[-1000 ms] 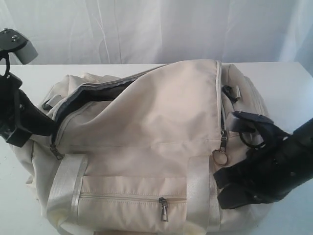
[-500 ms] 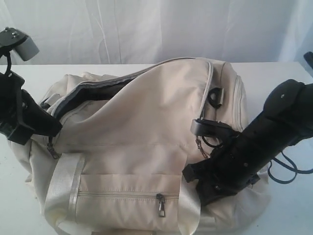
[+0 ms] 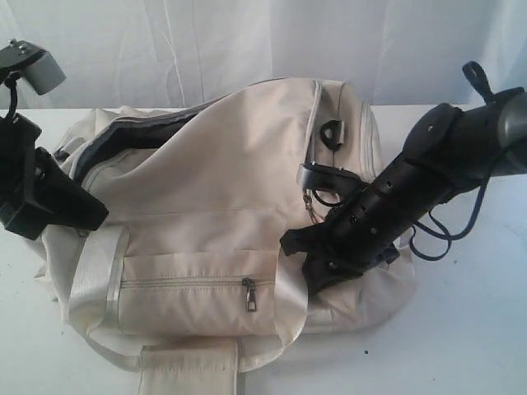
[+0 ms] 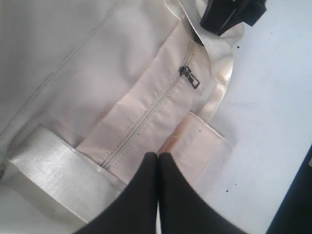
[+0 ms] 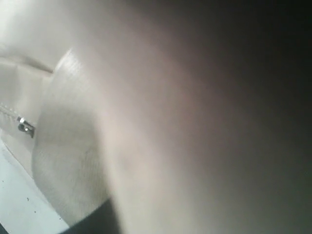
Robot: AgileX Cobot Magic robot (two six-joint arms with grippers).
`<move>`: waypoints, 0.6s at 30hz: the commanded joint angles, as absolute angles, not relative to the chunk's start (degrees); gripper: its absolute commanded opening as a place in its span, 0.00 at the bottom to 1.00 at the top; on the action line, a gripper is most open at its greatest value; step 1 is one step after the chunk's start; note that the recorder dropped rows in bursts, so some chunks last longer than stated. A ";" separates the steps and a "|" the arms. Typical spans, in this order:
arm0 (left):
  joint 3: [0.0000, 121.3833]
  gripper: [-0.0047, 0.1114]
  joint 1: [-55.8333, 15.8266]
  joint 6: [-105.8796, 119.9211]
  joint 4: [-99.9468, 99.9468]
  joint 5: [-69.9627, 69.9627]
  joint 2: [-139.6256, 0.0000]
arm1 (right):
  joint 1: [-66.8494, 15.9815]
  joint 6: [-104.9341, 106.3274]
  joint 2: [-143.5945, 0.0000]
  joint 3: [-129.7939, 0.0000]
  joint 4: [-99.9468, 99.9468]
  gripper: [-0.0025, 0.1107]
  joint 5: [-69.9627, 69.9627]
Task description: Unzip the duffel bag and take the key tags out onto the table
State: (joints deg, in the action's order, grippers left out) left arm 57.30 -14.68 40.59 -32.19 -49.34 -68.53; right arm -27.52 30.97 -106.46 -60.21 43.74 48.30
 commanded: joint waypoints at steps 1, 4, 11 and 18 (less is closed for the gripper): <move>57.64 0.04 -15.11 40.28 -33.52 -50.57 -67.99 | -27.33 29.58 -107.73 -64.32 40.48 0.05 47.34; 57.64 0.04 -15.11 40.28 -33.86 -50.57 -67.99 | -27.33 29.76 -105.99 -70.82 36.49 0.05 68.95; 57.64 0.04 -15.11 40.28 -35.77 -50.95 -67.99 | -27.33 29.40 -95.55 -88.36 33.80 0.05 63.31; 57.64 0.04 -15.11 40.28 -35.97 -51.05 -67.99 | -27.33 20.41 -99.47 -90.87 23.52 0.36 39.03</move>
